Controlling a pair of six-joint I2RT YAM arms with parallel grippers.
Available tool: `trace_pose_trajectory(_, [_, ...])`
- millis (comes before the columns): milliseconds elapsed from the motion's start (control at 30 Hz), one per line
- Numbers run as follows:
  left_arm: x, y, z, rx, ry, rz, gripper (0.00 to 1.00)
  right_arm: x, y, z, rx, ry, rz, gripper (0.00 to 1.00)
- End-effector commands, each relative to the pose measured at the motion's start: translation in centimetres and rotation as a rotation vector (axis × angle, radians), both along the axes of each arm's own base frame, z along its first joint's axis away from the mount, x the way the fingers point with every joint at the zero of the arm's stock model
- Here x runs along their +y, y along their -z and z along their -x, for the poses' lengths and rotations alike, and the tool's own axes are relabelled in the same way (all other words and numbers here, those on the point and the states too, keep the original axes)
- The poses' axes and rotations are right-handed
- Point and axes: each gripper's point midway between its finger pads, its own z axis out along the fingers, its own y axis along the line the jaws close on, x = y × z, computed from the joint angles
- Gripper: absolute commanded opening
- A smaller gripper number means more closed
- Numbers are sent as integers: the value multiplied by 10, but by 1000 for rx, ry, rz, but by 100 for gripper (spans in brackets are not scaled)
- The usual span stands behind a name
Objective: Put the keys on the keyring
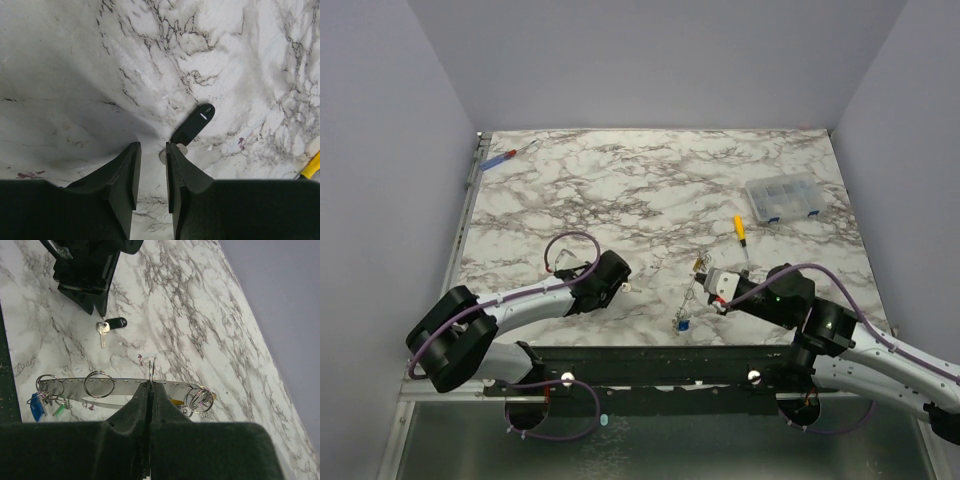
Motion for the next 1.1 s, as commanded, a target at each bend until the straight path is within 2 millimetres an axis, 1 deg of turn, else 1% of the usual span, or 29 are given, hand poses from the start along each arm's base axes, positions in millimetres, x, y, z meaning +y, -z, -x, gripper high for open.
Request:
trace_pose_trajectory(0, [-5,1,-5,-1,-12,1,33,3,-16,2,-35,-18,-54,1])
trace_pose_trajectory(267, [-4,-2,-10,-22,-24,-9,33,2,-16,3,-34,-25,-55,1])
trace_pose_trajectory(333, [1,-9,-11,-42,-45,-9,33,2,-15,4,-33,-26,-54,1])
trace_pose_trajectory(433, [14,-17,-12,-70,-92,-29,33,2,-15,4,-33,-28,-57,1])
trace_pose_trajectory(500, [17,-17,-12,-77,-98,-39,34,2,-14,5,-31,-30,-55,1])
trace_pose_trajectory(567, [15,-13,-11,-61,-90,-43,34,3,-14,5,-32,-32,-56,1])
trace_pose_trajectory(733, [1,-9,-14,-26,-55,-40,34,2,-14,4,-31,-29,-53,1])
trace_pose_trajectory(900, [-7,-7,-19,-30,-41,-28,34,1,-14,5,-30,-25,-51,1])
trace_pose_trajectory(1067, [-14,-3,-19,-14,-20,-26,34,1,-13,5,-29,-28,-51,1])
